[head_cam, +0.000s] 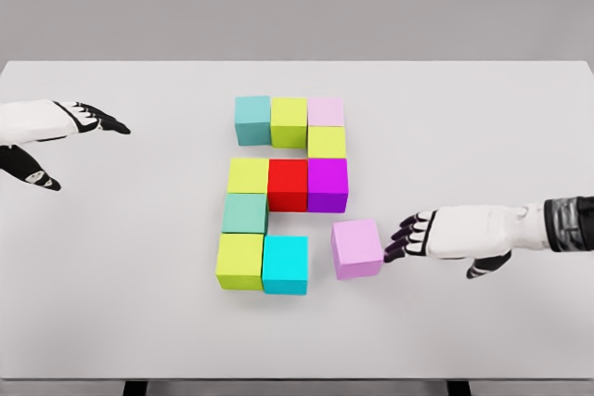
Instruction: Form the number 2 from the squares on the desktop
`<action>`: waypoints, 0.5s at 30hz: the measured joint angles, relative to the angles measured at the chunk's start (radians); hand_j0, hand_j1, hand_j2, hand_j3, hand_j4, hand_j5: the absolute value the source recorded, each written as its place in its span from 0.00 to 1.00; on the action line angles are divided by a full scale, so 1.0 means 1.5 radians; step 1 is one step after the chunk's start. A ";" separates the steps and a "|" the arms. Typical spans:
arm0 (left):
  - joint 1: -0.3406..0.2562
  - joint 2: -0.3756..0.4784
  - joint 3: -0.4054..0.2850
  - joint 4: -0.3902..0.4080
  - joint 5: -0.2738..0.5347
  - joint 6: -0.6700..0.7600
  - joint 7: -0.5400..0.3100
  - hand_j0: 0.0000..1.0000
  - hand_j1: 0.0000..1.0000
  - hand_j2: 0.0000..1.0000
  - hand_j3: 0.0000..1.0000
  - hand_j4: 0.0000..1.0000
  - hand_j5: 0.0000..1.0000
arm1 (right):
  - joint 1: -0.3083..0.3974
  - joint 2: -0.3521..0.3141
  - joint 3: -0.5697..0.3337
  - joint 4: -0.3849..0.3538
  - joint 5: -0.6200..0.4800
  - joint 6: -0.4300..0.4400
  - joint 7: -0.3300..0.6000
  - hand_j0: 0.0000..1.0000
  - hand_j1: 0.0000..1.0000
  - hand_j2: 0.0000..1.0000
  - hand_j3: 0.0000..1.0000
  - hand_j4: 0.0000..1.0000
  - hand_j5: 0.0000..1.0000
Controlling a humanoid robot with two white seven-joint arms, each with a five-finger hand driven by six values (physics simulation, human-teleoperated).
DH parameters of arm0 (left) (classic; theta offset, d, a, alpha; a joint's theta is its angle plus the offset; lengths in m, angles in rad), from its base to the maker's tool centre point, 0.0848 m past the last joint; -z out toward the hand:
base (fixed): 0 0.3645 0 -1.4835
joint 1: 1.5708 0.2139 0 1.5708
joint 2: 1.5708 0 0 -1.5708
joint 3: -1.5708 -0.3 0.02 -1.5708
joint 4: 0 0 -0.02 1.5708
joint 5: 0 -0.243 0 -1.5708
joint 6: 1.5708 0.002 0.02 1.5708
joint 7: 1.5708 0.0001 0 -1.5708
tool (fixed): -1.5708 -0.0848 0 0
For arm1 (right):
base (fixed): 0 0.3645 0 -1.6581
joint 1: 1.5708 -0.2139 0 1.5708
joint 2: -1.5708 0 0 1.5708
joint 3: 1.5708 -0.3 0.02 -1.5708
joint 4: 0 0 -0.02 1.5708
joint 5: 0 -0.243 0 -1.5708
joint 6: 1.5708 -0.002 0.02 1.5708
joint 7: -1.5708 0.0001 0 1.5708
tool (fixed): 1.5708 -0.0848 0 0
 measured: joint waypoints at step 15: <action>0.008 0.000 0.000 -0.014 0.000 0.000 0.000 1.00 1.00 1.00 1.00 1.00 1.00 | -0.033 0.008 -0.029 0.074 0.009 0.000 0.000 1.00 1.00 1.00 1.00 1.00 1.00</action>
